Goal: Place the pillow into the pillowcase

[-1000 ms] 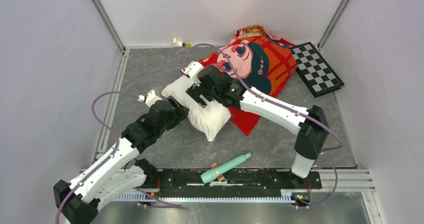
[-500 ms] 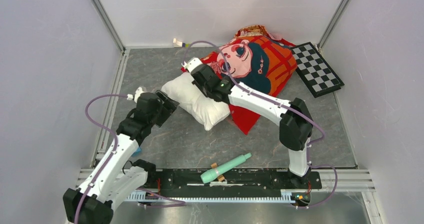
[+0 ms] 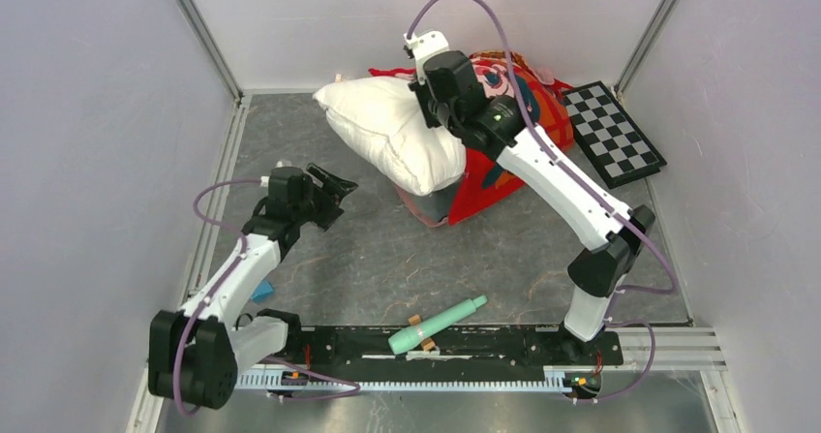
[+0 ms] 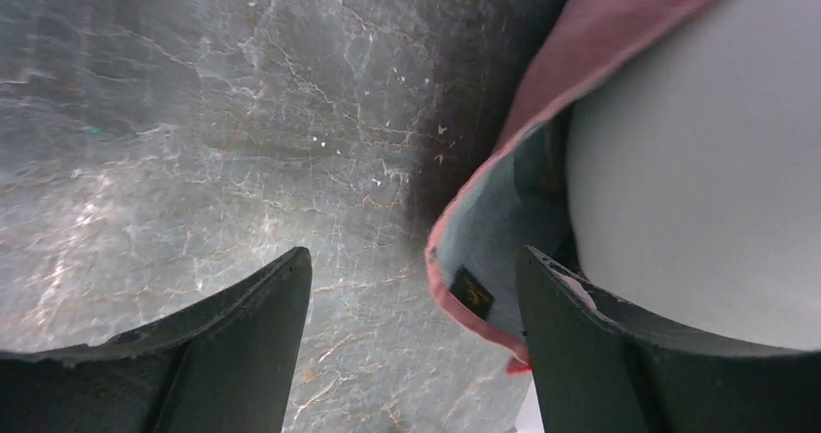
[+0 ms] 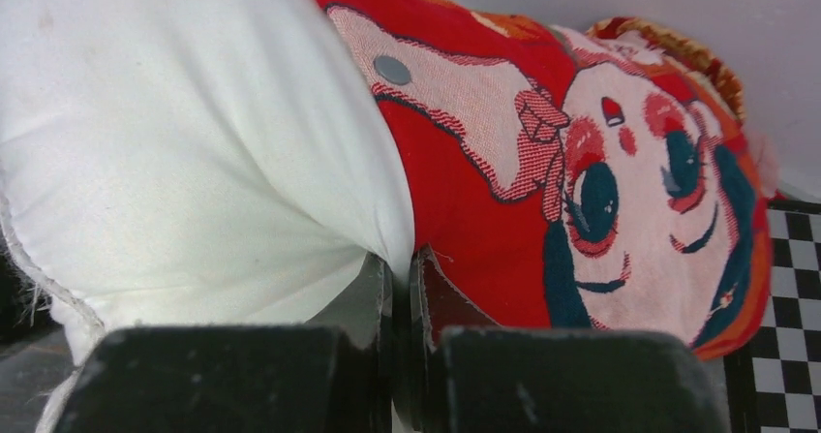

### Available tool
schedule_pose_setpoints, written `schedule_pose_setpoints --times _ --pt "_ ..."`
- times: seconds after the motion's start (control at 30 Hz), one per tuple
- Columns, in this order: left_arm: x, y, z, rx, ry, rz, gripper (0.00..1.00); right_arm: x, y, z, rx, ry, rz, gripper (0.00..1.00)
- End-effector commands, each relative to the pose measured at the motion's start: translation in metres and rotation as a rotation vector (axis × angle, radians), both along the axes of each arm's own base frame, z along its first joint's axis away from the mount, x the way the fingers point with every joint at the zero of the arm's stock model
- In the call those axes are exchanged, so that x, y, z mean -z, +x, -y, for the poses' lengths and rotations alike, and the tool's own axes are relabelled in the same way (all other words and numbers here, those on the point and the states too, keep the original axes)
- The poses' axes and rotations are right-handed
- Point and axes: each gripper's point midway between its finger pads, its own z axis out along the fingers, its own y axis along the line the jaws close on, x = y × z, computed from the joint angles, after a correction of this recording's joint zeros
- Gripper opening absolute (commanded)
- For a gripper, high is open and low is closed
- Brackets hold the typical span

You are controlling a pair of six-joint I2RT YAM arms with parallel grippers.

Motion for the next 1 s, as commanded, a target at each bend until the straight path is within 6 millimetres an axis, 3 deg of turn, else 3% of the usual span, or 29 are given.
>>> schedule_pose_setpoints --times 0.0,0.2,0.47,0.63,0.73,0.87,0.93,0.97 --pt "-0.023 0.03 0.035 0.085 -0.096 0.129 0.83 -0.126 -0.015 0.006 -0.021 0.27 0.224 0.0" --pt "-0.011 0.044 0.079 0.174 -0.051 0.118 0.83 -0.147 -0.019 0.01 -0.025 0.315 0.264 0.0" --pt "0.029 0.066 0.103 0.19 -0.014 0.049 0.78 -0.17 -0.032 0.014 -0.06 0.375 0.29 0.0" --pt "0.038 0.066 0.117 0.195 -0.046 0.051 0.7 -0.172 -0.036 0.019 -0.063 0.369 0.294 0.0" --pt "0.028 0.069 0.122 0.198 -0.067 0.075 0.48 -0.155 -0.041 0.014 -0.095 0.365 0.251 0.0" --pt "0.015 0.072 0.124 0.184 -0.088 0.078 0.06 -0.092 -0.052 0.0 -0.168 0.342 0.132 0.01" --pt "0.014 0.074 0.125 0.175 -0.101 0.065 0.03 -0.061 -0.057 -0.003 -0.191 0.313 0.084 0.16" --pt "0.014 0.074 0.127 0.182 -0.11 0.058 0.03 -0.049 -0.058 -0.003 -0.195 0.297 0.067 0.31"
